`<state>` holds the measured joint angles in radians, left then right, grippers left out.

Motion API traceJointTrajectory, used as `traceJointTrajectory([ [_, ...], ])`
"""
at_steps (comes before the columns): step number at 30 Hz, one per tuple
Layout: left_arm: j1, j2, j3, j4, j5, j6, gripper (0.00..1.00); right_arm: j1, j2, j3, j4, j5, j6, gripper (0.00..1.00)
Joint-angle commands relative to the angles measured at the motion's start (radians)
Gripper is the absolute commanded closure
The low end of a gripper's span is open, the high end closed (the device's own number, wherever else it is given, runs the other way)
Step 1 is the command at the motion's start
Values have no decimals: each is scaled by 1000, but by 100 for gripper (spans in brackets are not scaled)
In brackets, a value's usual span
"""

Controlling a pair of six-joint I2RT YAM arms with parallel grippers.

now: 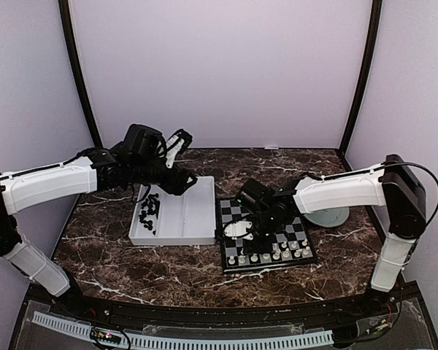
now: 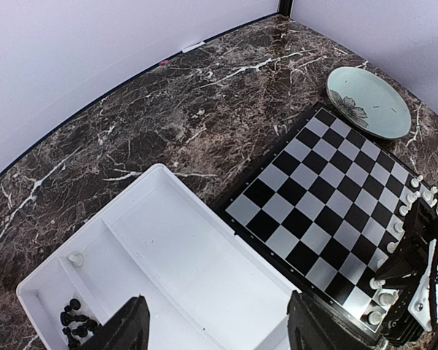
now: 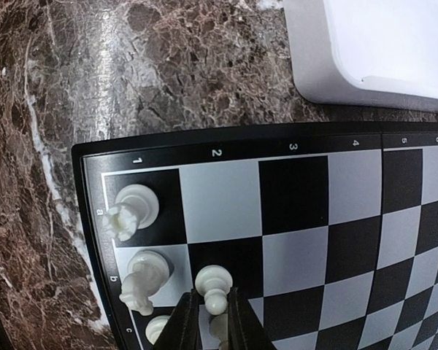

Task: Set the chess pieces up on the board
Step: Place the pawn at b2.

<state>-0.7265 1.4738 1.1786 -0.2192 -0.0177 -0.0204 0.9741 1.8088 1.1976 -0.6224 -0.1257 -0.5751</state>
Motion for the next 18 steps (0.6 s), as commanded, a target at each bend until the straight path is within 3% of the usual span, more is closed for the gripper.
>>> traceJointTrajectory([
  [1,6,-2,0,-22,-7,-13,33,12,0,23,-3,16,2,80],
  [18,41,65,6,-83,-58,-94,37,-21,-90,136,-74,11,20,74],
])
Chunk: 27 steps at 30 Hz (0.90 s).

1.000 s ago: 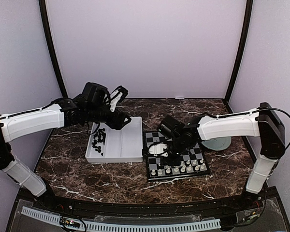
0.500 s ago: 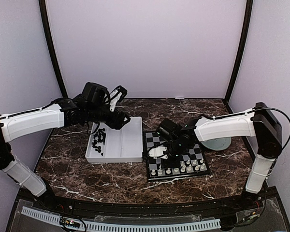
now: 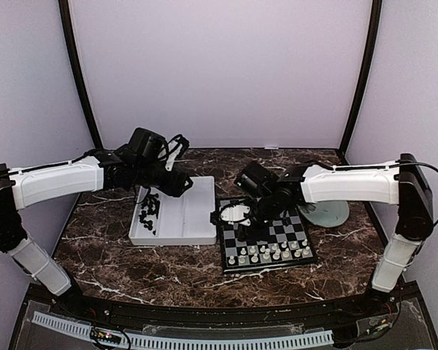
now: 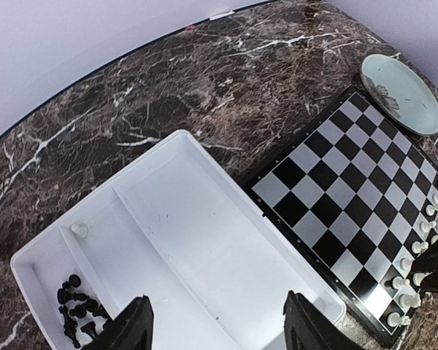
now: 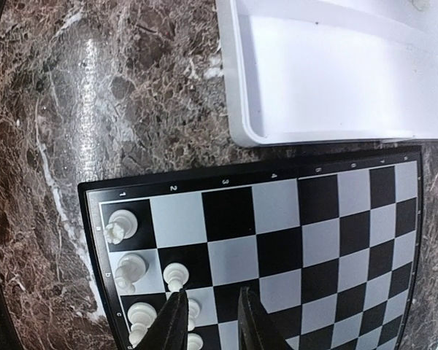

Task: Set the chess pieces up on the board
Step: Place the pawn at b2, then pick up the pawn from the storage box.

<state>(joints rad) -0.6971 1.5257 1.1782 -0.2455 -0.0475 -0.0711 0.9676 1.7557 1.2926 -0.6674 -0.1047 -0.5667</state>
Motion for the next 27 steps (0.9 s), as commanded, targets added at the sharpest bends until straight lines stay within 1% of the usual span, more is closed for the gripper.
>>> traceJointTrajectory([
  [1,12,20,6,-63,-36,-51,39,-20,-44,47,-34,-13,10,74],
  [6,33,49,-5,-112,-57,-95,44,-89,-100,70,-47,-67,26,74],
  [8,48,79,-3,-129,-48,-125,48,-130,-125,70,-47,-102,38,74],
  [9,54,90,2,-140,-36,-147,52,-160,-141,65,-41,-121,45,74],
  [12,87,147,24,-163,-16,-193,58,-225,-172,41,-22,-165,69,74],
  [15,113,194,62,-187,-22,-240,59,-279,-198,11,-7,-205,96,74],
  [17,127,217,77,-176,-25,-260,59,-300,-214,-9,6,-219,104,74],
  [20,145,249,96,-151,-26,-273,63,-313,-228,-29,21,-222,108,74],
  [22,160,276,128,-142,-44,-286,64,-319,-230,-34,24,-227,109,74],
  [27,183,369,190,-72,-80,-301,63,-325,-228,-36,32,-245,111,73],
])
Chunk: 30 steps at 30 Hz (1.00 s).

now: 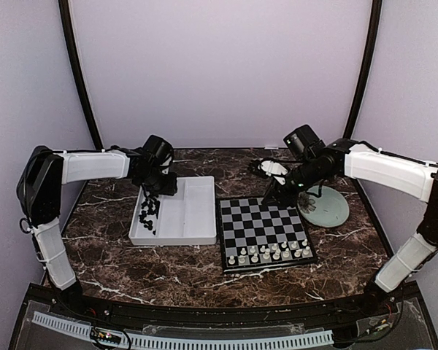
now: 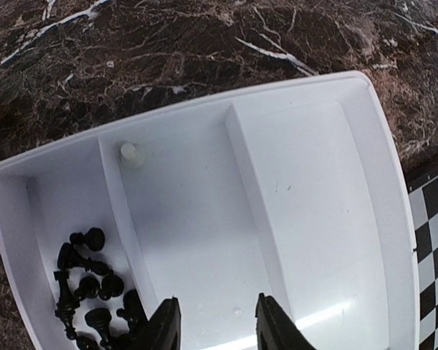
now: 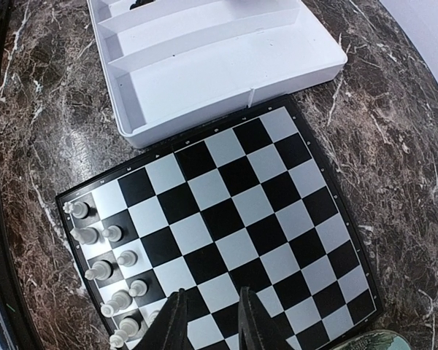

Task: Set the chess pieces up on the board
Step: Pick up the pawn from the storage box.

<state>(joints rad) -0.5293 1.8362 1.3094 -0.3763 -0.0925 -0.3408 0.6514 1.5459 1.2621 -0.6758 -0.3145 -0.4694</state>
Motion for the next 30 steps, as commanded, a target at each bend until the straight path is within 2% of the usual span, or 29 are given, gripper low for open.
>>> traceJointTrajectory([
  [1,16,72,87,62,-49,-32,63,-10,-18,-5,41,-36,14,73],
  [14,47,245,274,28,-153,-39,73,-26,-24,-17,50,-42,15,73],
  [23,51,268,302,-18,-196,-58,65,-29,-15,-16,51,-49,15,74],
  [30,58,292,315,-24,-165,-59,64,-30,-17,-18,52,-50,15,74],
])
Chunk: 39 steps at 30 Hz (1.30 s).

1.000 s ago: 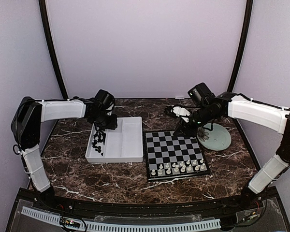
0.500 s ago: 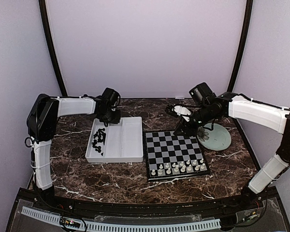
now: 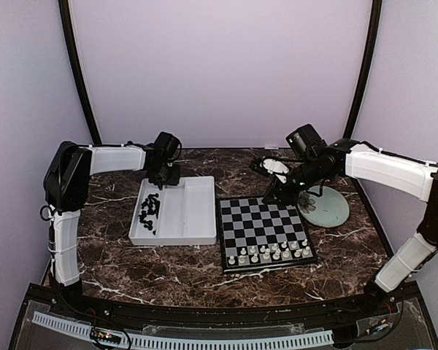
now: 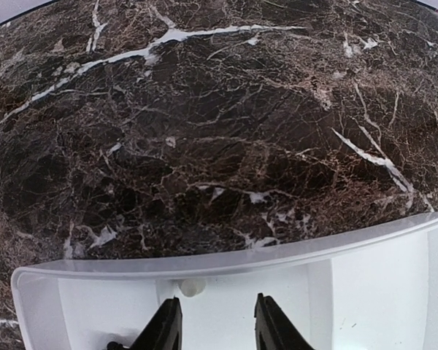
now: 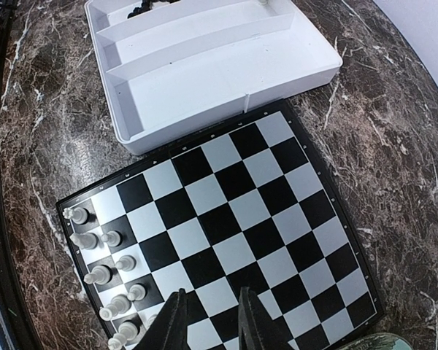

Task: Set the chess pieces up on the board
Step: Pick up the pawn from the storage box.

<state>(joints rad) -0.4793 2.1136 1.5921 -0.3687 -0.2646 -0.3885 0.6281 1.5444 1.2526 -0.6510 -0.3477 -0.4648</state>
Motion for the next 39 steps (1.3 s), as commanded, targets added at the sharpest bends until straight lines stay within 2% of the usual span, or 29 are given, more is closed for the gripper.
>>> traceJointTrajectory([
  [1,10,20,37,-33,8,-12,64,-7,-15,-8,27,-17,10,74],
  [14,10,87,96,-82,-56,-67,54,-10,-15,-20,34,-16,10,74],
  [18,10,100,112,-77,-62,-63,56,-11,-14,-24,35,-17,8,74],
  [33,13,121,130,-57,-81,-22,75,-13,1,-22,39,-24,10,74],
  [39,14,121,149,-59,-120,4,70,-13,9,-20,38,-25,10,75],
])
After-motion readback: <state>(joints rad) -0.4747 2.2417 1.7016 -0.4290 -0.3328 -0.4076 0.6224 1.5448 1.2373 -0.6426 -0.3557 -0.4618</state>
